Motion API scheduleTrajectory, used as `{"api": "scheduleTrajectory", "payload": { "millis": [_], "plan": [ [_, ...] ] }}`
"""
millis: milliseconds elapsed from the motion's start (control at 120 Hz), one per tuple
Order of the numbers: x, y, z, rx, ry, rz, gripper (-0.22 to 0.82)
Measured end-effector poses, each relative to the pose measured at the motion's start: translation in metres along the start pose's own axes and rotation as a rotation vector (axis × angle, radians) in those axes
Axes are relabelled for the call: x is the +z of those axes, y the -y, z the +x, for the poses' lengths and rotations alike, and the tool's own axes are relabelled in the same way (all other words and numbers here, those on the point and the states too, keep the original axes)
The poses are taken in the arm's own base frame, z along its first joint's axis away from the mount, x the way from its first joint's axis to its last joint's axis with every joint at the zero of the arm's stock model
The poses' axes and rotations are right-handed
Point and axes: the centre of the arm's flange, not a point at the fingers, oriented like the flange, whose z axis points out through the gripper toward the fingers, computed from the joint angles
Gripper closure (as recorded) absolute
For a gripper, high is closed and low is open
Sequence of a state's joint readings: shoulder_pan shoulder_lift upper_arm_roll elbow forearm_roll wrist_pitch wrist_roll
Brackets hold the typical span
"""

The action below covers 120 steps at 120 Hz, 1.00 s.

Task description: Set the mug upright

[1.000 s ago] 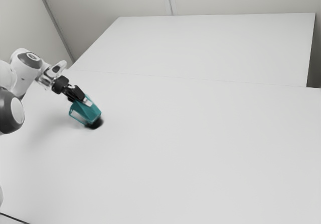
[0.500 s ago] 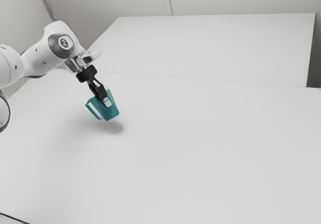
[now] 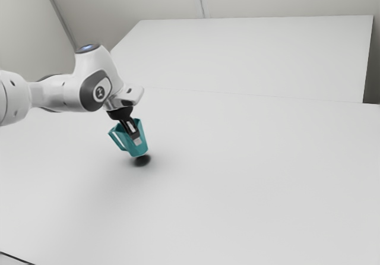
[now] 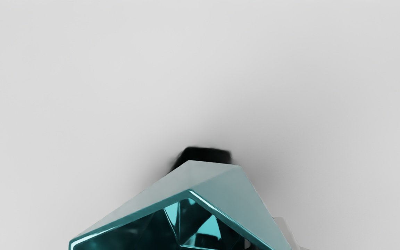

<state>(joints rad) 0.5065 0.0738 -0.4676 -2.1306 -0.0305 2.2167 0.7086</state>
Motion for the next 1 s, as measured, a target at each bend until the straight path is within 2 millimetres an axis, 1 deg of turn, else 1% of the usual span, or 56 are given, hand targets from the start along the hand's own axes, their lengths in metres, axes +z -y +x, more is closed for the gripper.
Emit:
{"api": "scheduleTrajectory", "payload": {
  "millis": [258,575,742,1000],
  "plan": [
    [0.016,-0.031,-0.001,-0.006,-0.106,0.132,0.79],
    [0.035,-0.053,0.004,-0.029,-0.177,0.166,0.79],
    [0.040,-0.053,0.002,-0.058,-0.188,0.166,0.79],
    [0.049,-0.034,-0.018,-0.144,-0.182,0.157,0.79]
  ]
}}
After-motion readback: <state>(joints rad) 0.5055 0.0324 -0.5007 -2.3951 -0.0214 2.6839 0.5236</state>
